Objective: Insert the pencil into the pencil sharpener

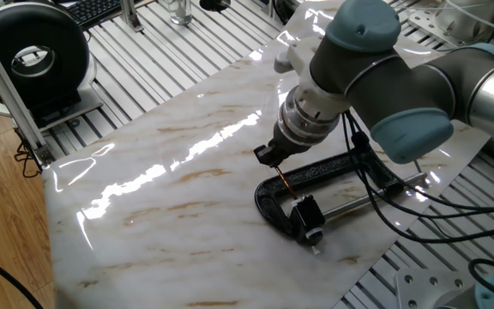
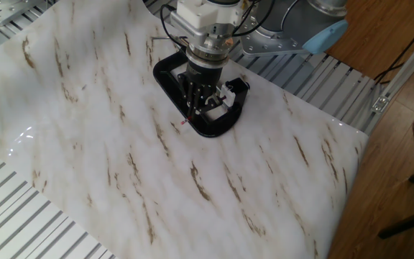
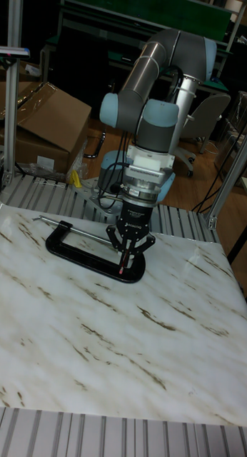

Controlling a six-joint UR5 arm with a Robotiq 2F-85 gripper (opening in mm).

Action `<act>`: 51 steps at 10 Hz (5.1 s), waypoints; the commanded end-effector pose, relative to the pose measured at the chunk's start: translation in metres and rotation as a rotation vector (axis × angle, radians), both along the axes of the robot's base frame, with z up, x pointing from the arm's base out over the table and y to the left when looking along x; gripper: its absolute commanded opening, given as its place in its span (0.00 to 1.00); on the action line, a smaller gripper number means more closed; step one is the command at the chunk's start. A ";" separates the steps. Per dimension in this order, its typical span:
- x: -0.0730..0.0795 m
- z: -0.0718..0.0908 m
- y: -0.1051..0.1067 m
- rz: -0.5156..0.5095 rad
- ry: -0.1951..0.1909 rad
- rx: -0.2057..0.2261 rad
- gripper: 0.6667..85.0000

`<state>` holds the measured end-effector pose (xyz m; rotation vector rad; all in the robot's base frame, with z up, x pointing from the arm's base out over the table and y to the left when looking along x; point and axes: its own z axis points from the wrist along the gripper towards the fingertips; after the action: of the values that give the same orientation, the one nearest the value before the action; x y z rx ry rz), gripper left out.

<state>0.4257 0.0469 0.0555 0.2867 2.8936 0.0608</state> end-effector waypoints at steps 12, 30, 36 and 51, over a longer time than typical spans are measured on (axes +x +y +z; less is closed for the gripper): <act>-0.011 0.001 0.001 -0.028 0.020 -0.010 0.00; -0.030 0.020 0.006 0.171 0.168 0.016 0.48; -0.006 0.047 0.000 0.162 0.210 -0.084 0.00; -0.038 0.102 0.010 0.283 0.204 -0.020 0.00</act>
<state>0.3866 0.0468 0.1571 -0.1801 3.0940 0.0245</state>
